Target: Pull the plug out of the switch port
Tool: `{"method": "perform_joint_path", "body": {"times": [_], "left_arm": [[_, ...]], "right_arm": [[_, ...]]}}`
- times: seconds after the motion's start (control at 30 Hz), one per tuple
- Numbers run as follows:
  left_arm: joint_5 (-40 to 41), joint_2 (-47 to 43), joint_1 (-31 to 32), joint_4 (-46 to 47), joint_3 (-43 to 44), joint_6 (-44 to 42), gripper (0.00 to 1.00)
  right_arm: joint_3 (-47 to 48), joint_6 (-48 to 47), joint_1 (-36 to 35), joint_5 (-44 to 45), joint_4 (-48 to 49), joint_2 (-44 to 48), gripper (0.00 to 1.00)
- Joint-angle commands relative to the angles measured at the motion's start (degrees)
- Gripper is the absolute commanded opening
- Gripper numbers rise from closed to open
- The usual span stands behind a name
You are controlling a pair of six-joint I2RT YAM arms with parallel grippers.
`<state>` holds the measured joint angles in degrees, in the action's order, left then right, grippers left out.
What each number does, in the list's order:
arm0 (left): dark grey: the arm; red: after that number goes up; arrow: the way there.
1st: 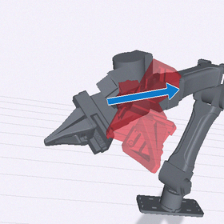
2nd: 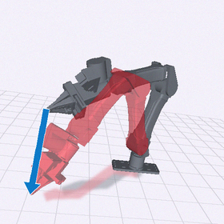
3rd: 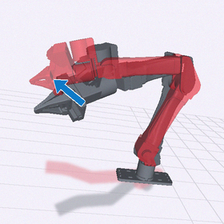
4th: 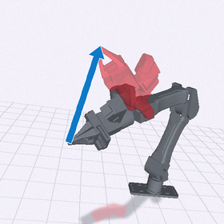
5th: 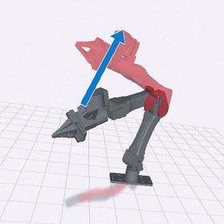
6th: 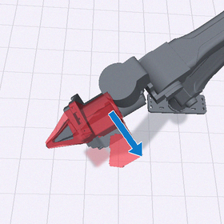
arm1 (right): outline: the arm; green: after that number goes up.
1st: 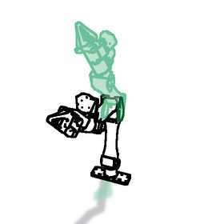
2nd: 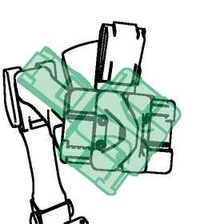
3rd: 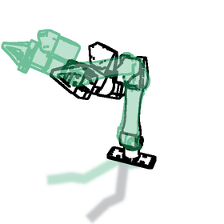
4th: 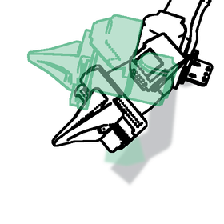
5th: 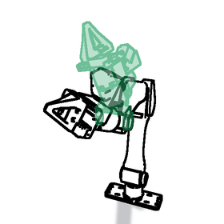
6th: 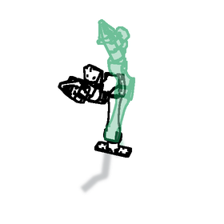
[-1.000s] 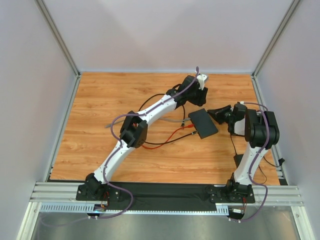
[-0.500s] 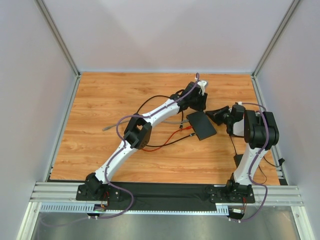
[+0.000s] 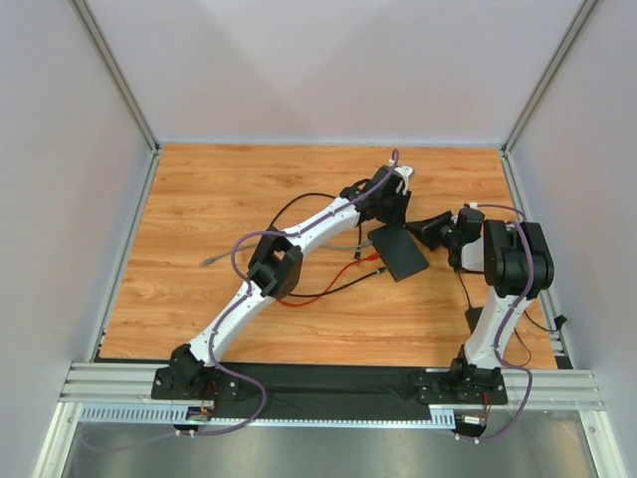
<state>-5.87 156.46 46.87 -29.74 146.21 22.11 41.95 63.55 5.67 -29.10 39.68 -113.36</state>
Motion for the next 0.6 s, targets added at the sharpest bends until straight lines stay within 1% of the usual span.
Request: {"method": "perform_joint_path", "body": {"times": [0.0, 0.23, 0.3, 0.47, 0.57], "left_arm": [[0.07, -0.02, 0.59, -4.45, 1.97, -1.63, 0.39], [-0.72, 0.51, 0.59, -5.77, 1.44, -2.42, 0.35], [-0.81, 0.68, 0.59, -6.3, 1.44, -2.68, 0.32], [0.68, 0.6, 0.68, -7.53, 1.8, -4.35, 0.28], [1.65, 0.68, 0.94, -7.79, 1.97, -5.14, 0.28]], "right_arm": [[0.06, -0.71, -0.49, -0.61, 4.26, 3.41, 0.0], [2.52, 0.08, -0.49, 1.59, 0.66, 0.78, 0.0], [2.78, 1.4, -0.49, 1.94, 1.8, -0.63, 0.0], [1.9, 3.77, -0.49, 4.58, 3.56, -0.81, 0.0], [1.29, 5.0, -0.49, 6.77, 4.79, -0.02, 0.0]]}}
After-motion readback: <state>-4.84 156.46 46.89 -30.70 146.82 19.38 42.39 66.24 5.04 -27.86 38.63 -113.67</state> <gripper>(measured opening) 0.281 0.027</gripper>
